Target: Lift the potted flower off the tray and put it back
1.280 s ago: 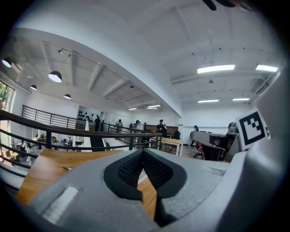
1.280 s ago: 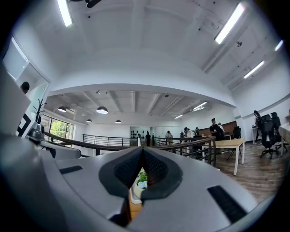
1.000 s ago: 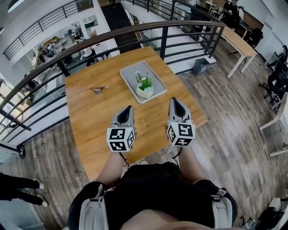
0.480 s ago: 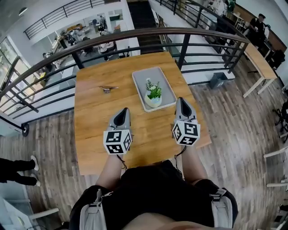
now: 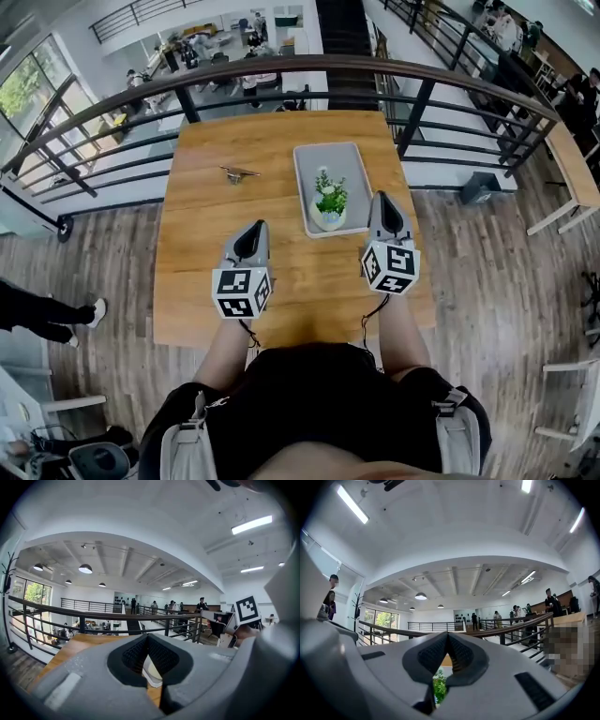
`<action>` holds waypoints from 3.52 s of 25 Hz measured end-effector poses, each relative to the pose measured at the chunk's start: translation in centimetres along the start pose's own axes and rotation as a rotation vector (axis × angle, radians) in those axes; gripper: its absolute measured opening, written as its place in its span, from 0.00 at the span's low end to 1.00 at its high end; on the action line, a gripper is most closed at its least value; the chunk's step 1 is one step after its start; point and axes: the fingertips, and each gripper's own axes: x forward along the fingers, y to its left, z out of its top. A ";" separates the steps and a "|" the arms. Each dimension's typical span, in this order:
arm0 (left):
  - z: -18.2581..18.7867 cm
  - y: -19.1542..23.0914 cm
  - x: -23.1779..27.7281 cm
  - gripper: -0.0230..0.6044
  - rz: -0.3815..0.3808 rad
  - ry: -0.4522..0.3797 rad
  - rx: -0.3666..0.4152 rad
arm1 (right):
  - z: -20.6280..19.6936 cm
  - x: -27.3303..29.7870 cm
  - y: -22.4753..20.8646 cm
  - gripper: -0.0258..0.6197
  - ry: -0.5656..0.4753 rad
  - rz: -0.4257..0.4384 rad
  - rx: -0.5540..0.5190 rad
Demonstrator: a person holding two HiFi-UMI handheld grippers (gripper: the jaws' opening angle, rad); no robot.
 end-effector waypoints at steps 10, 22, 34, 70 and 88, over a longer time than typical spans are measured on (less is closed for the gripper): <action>-0.7 0.0 -0.9 0.06 0.089 0.022 -0.013 | 0.5 2.6 2.1 0.65 -0.055 0.231 0.041; -1.9 1.8 -1.1 0.06 0.152 0.051 -0.027 | -3.8 5.8 4.5 0.94 0.048 0.330 -0.018; -2.7 1.7 -1.5 0.06 0.202 0.080 -0.021 | -10.7 6.9 3.2 0.94 0.190 0.317 -0.023; -3.8 1.6 -5.6 0.06 0.313 0.134 0.013 | -29.9 9.1 2.8 0.93 0.624 0.392 -0.120; -4.9 3.9 -9.5 0.06 0.414 0.146 -0.004 | -32.7 10.8 2.6 0.91 0.695 0.372 -0.107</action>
